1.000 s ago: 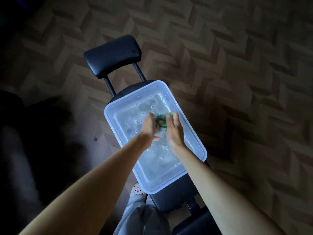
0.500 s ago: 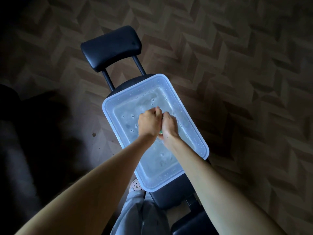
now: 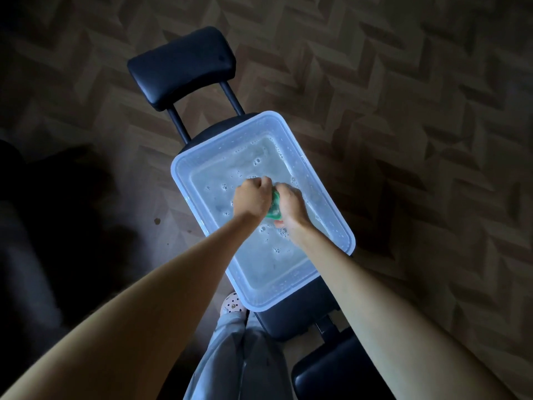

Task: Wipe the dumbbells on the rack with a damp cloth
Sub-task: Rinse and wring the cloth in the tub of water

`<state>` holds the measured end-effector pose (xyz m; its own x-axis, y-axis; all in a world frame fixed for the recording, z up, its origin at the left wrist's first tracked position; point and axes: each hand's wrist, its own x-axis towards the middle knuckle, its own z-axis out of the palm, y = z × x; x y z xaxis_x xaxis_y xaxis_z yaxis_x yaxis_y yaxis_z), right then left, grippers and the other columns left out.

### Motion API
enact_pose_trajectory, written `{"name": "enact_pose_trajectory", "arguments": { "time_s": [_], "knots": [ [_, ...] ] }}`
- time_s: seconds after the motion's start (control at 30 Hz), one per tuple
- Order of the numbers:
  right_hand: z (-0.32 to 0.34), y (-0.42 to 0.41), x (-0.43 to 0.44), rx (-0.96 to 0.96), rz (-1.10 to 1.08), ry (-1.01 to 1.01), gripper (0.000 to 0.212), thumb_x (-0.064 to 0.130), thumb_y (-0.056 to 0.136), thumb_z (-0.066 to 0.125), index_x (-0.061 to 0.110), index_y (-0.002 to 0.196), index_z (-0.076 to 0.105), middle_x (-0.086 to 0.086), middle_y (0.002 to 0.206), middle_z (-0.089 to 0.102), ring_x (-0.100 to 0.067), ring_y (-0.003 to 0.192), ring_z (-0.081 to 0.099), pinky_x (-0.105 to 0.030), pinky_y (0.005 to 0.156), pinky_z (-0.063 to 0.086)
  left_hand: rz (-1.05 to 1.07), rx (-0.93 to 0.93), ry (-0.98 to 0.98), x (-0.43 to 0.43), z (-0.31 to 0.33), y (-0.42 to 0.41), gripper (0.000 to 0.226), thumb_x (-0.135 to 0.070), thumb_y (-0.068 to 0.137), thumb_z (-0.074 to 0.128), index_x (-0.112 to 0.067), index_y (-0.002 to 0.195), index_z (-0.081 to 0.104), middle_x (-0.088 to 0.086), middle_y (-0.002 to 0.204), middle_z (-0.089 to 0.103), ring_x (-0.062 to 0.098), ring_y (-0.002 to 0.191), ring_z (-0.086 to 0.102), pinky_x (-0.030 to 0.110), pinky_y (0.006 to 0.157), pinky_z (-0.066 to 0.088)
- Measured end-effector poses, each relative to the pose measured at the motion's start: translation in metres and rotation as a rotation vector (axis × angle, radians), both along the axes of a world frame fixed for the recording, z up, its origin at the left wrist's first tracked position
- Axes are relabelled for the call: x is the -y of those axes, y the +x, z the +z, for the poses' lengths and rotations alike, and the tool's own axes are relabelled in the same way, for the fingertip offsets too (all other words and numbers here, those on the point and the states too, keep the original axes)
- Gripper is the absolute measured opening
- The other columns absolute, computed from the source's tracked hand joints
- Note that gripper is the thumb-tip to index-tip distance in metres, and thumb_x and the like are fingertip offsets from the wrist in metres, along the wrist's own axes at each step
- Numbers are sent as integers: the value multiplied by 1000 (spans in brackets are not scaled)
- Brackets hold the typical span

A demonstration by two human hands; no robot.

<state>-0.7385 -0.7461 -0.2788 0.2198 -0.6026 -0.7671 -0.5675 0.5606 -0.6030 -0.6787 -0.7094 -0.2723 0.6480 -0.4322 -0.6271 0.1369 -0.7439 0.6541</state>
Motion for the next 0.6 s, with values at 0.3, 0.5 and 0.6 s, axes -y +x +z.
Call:
{"name": "enact_pose_trajectory", "arguments": {
  "time_s": [0.3, 0.5, 0.6],
  "knots": [
    [76, -24, -4, 21, 21, -193, 8, 14, 89, 59, 13, 87, 67, -5, 82, 60, -17, 79, 54, -24, 68, 39, -36, -134, -124, -26, 64, 14, 16, -10, 83, 64, -10, 99, 62, 6, 79, 57, 20, 74, 51, 22, 57, 38],
    [187, -19, -19, 128, -33, -508, 12, 9, 94, 48, 4, 88, 58, -1, 68, 50, -14, 67, 44, -25, 60, 33, -199, 48, -263, -47, 170, 28, 11, -2, 81, 63, -12, 77, 58, 7, 75, 53, 15, 66, 45, 12, 47, 32],
    [242, -12, -35, 237, -5, -536, 12, 11, 96, 44, 8, 88, 52, 3, 63, 39, -9, 57, 35, -15, 48, 31, -276, 125, -369, -70, 229, 38, 17, -4, 73, 71, -16, 74, 59, 6, 75, 60, 16, 68, 56, 21, 65, 45]
  ]
}}
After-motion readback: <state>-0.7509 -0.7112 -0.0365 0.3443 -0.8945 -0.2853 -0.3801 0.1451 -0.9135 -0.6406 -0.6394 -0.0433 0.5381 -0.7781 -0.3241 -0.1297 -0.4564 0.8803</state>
